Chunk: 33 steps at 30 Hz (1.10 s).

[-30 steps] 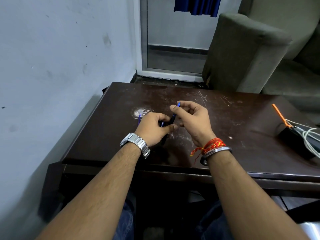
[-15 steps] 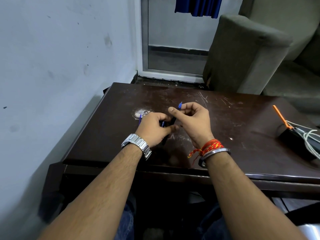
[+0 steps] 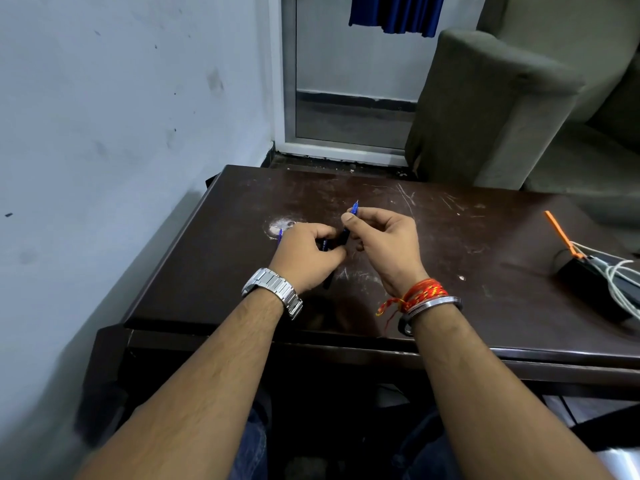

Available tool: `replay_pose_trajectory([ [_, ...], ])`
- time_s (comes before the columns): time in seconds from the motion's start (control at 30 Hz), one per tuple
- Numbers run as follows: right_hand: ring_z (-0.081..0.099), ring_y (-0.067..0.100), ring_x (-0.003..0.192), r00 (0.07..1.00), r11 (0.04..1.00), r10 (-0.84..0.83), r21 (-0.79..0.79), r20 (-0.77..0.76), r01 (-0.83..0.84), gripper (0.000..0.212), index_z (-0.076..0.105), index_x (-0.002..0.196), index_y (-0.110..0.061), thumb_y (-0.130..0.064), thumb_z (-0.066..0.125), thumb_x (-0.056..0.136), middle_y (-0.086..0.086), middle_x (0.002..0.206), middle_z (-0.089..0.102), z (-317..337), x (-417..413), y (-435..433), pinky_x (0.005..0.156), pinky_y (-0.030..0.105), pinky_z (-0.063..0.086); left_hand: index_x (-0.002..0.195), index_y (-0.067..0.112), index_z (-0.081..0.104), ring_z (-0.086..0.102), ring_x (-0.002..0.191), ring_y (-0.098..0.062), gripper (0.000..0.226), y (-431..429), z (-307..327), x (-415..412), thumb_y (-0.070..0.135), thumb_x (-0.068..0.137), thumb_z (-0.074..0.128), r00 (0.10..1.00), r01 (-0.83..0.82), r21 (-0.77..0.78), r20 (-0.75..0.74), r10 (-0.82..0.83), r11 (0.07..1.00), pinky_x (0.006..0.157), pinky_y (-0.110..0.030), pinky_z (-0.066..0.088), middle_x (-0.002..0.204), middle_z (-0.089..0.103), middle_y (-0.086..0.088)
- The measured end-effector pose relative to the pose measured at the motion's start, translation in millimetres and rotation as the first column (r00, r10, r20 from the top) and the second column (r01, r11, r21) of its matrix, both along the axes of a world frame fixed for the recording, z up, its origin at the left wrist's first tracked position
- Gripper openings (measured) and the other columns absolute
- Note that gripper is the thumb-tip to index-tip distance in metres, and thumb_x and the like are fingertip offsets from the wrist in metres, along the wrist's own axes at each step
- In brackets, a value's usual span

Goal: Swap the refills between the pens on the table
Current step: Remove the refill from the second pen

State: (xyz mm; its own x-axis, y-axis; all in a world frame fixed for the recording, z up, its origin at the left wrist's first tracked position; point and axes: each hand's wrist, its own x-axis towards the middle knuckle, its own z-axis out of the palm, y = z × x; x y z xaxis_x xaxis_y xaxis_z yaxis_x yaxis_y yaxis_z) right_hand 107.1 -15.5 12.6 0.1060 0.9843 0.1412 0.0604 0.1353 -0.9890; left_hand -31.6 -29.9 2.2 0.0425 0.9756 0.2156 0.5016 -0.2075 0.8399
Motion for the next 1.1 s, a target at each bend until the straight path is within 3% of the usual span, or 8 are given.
replay_pose_trajectory([
  [0.13, 0.059, -0.001, 0.053, 1.000, 1.000, 0.010, -0.005, -0.012, -0.010, 0.011, 0.077, 0.091, -0.007, -0.016, 0.077, 0.084, -0.005, 0.065, 0.069, 0.8, 0.8, -1.7, 0.051, 0.019, 0.049, 0.081, 0.018, 0.071, 0.062, 0.064, -0.007, 0.026, -0.1, 0.9, -2.1, 0.033, 0.066, 0.086, 0.996, -0.080, 0.012, 0.027, 0.080, 0.997, 0.062, -0.022, 0.052, 0.072, 0.069, 0.006],
  [0.27, 0.059, 0.003, 0.056, 0.999, 0.999, 0.036, 0.012, -0.018, -0.036, 0.007, 0.078, 0.090, -0.011, -0.016, 0.076, 0.085, -0.007, 0.063, 0.069, -0.8, -0.3, 0.5, 0.059, 0.022, 0.049, 0.093, 0.021, 0.077, 0.069, 0.077, -0.012, 0.016, -2.0, 5.3, 0.6, 0.027, 0.079, 0.071, 0.998, -0.044, -0.034, 0.051, 0.046, 0.998, 0.073, -0.031, 0.057, 0.081, 0.074, 0.007],
  [0.33, 0.059, 0.003, 0.058, 0.999, 0.999, 0.033, 0.011, -0.017, -0.033, 0.007, 0.077, 0.091, -0.011, -0.015, 0.075, 0.086, -0.004, 0.067, 0.070, -1.4, -0.5, 0.6, 0.059, 0.021, 0.050, 0.084, 0.021, 0.078, 0.068, 0.070, -0.018, 0.009, -1.6, 4.3, 2.0, 0.022, 0.080, 0.070, 0.999, -0.039, -0.023, 0.027, 0.039, 0.999, 0.066, -0.034, 0.055, 0.073, 0.073, 0.001],
  [0.5, 0.057, 0.011, 0.059, 0.998, 0.999, 0.051, 0.019, -0.037, -0.050, 0.005, 0.076, 0.090, -0.012, -0.014, 0.073, 0.087, 0.001, 0.068, 0.068, -1.0, 0.1, -0.4, 0.056, 0.024, 0.051, 0.080, 0.018, 0.073, 0.065, 0.064, -0.008, 0.020, -2.3, 3.9, 0.1, 0.031, 0.070, 0.084, 0.993, -0.095, -0.011, 0.076, 0.095, 0.995, 0.063, -0.027, 0.055, 0.069, 0.069, 0.007],
  [0.67, 0.062, 0.004, 0.065, 0.998, 0.998, 0.060, 0.024, 0.030, -0.061, 0.013, 0.077, 0.097, -0.009, -0.017, 0.073, 0.088, 0.000, 0.077, 0.073, -4.3, 0.6, 2.9, 0.069, 0.028, 0.052, 0.091, 0.022, 0.077, 0.060, 0.065, -0.003, 0.013, -2.1, 2.8, 3.1, 0.020, 0.084, 0.066, 0.998, 0.009, -0.059, 0.067, -0.005, 0.998, 0.063, -0.016, 0.046, 0.077, 0.073, 0.003],
  [0.9, 0.071, 0.011, 0.083, 0.993, 0.997, 0.042, 0.053, 0.106, -0.048, 0.007, 0.076, 0.095, -0.020, -0.021, 0.071, 0.090, 0.001, 0.086, 0.077, -2.7, 0.3, 0.3, 0.083, 0.036, 0.060, 0.053, 0.025, 0.062, 0.047, 0.047, -0.002, 0.029, -0.6, 0.6, 0.4, 0.024, 0.078, 0.076, 0.999, -0.044, 0.028, 0.015, 0.044, 0.999, 0.048, -0.013, 0.032, 0.046, 0.056, 0.010],
  [1.0, 0.068, 0.012, 0.080, 0.988, 0.996, 0.070, 0.054, 0.136, -0.078, 0.009, 0.076, 0.087, -0.019, -0.021, 0.068, 0.092, 0.001, 0.082, 0.074, -1.8, 0.1, -0.1, 0.084, 0.041, 0.059, 0.068, 0.012, 0.072, 0.046, 0.049, -0.009, 0.024, 0.9, 0.7, 0.0, 0.032, 0.081, 0.073, 0.999, -0.017, -0.017, 0.029, 0.018, 1.000, 0.051, -0.025, 0.036, 0.054, 0.059, -0.008],
  [1.1, 0.073, 0.019, 0.089, 0.986, 0.994, 0.094, 0.046, 0.137, -0.101, 0.014, 0.075, 0.084, -0.023, -0.018, 0.066, 0.093, 0.003, 0.087, 0.076, -2.6, 0.6, 0.5, 0.085, 0.041, 0.060, 0.081, 0.015, 0.077, 0.047, 0.047, -0.007, 0.016, 1.8, 1.9, -0.8, 0.028, 0.085, 0.071, 0.999, 0.013, -0.053, 0.038, -0.012, 0.999, 0.049, -0.020, 0.037, 0.057, 0.062, -0.005],
])
